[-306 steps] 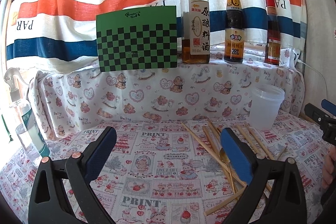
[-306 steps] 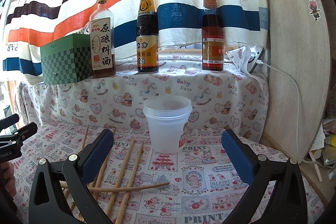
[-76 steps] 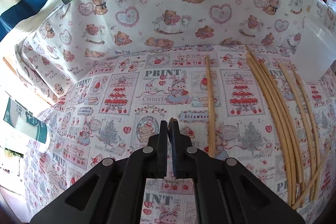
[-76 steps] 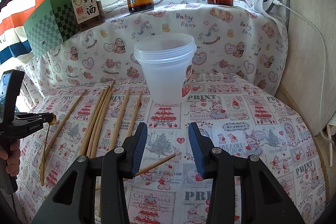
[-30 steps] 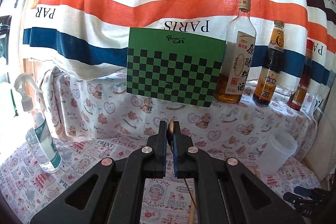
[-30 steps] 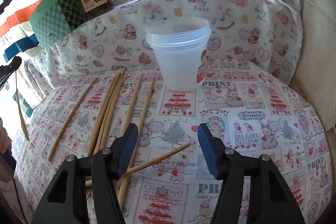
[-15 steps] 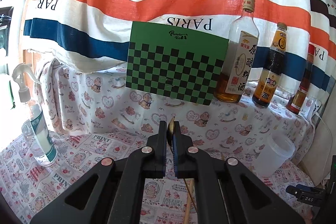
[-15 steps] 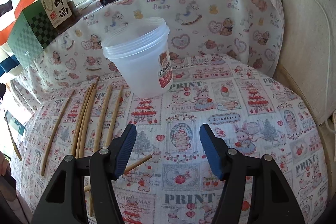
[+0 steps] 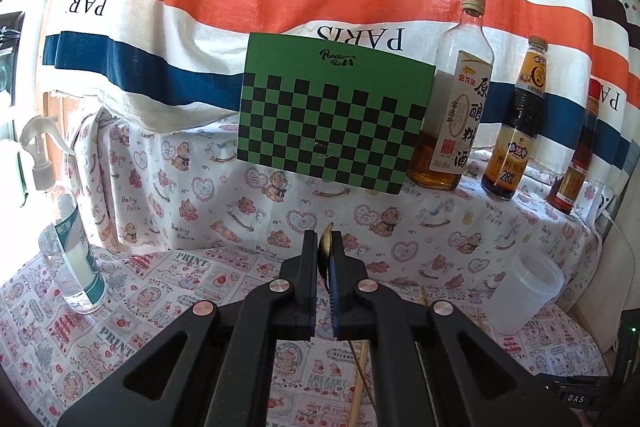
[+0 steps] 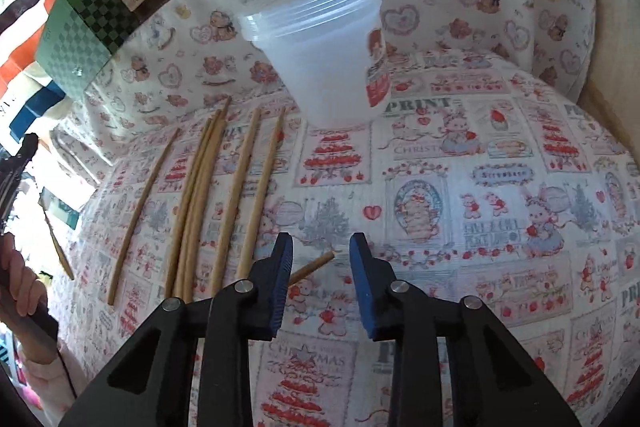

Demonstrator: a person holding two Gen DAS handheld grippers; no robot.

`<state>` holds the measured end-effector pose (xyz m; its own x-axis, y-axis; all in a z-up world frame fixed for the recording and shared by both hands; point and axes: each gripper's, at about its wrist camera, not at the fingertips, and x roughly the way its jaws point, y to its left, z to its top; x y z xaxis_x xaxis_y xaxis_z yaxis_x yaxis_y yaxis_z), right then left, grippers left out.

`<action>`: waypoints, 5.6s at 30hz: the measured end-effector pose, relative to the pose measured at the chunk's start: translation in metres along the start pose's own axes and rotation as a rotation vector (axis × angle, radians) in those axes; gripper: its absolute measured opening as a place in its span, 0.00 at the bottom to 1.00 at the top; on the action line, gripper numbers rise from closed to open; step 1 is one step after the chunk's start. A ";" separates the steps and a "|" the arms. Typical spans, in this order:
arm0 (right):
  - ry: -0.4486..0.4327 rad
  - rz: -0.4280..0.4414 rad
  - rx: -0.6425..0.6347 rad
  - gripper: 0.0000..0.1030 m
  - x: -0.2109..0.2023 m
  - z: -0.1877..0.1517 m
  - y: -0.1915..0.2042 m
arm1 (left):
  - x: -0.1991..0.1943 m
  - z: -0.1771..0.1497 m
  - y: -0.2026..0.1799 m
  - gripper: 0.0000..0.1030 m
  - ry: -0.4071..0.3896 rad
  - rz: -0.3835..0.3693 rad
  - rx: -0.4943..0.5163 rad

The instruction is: Organize utensils

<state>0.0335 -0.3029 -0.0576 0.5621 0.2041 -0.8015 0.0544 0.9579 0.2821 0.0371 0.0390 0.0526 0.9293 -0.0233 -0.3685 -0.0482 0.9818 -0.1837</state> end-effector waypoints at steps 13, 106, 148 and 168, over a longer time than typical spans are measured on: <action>-0.064 0.233 0.057 0.12 -0.006 -0.003 -0.001 | -0.006 0.001 -0.008 0.04 -0.005 -0.002 0.026; -1.010 -0.064 0.012 0.05 -0.194 0.131 0.023 | 0.055 0.057 -0.211 0.03 0.089 -0.347 0.128; -0.973 -0.005 0.163 0.05 -0.146 0.145 -0.010 | -0.003 0.021 -0.095 0.66 -0.017 -0.112 0.206; -0.628 -0.090 -0.125 0.39 -0.156 0.056 0.037 | -0.026 -0.026 -0.005 0.76 0.188 -0.050 0.098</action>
<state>-0.0058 -0.3112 0.1077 0.9378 0.0016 -0.3472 0.0480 0.9898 0.1341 0.0038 0.0299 0.0391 0.8444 -0.0979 -0.5267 0.0405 0.9920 -0.1194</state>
